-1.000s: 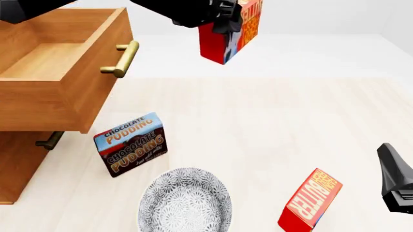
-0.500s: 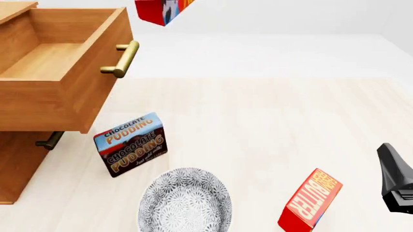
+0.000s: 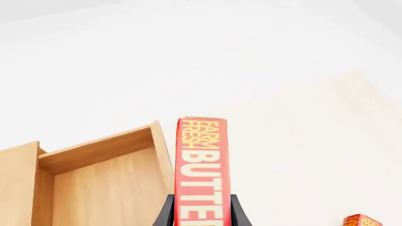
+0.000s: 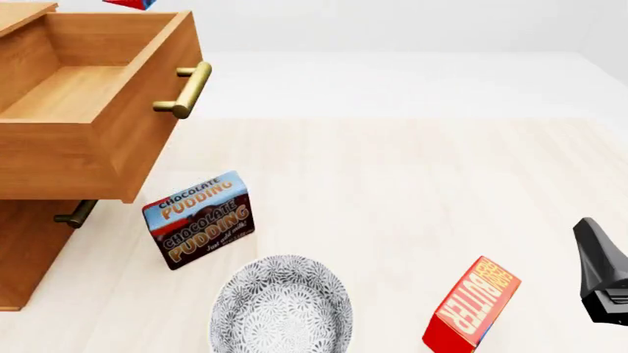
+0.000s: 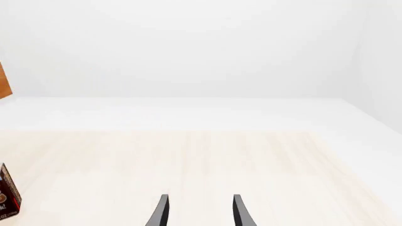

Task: Put the butter at the front in the top drawer of the cabinet and close it.

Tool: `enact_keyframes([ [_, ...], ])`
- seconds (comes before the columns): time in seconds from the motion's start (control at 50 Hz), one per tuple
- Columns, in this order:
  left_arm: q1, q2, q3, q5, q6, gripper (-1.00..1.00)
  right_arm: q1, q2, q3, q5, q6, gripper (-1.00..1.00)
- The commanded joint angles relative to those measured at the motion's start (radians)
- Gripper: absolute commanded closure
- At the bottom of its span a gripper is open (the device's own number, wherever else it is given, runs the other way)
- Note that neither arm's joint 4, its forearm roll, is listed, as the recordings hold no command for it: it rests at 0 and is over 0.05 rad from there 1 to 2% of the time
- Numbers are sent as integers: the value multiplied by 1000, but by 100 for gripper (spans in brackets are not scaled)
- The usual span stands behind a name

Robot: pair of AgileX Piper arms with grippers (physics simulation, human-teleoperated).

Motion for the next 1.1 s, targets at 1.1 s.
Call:
enact_keyframes([
  [1.1,304,-215,322,-85,-32,100,0,3,0,-2,1,-100],
])
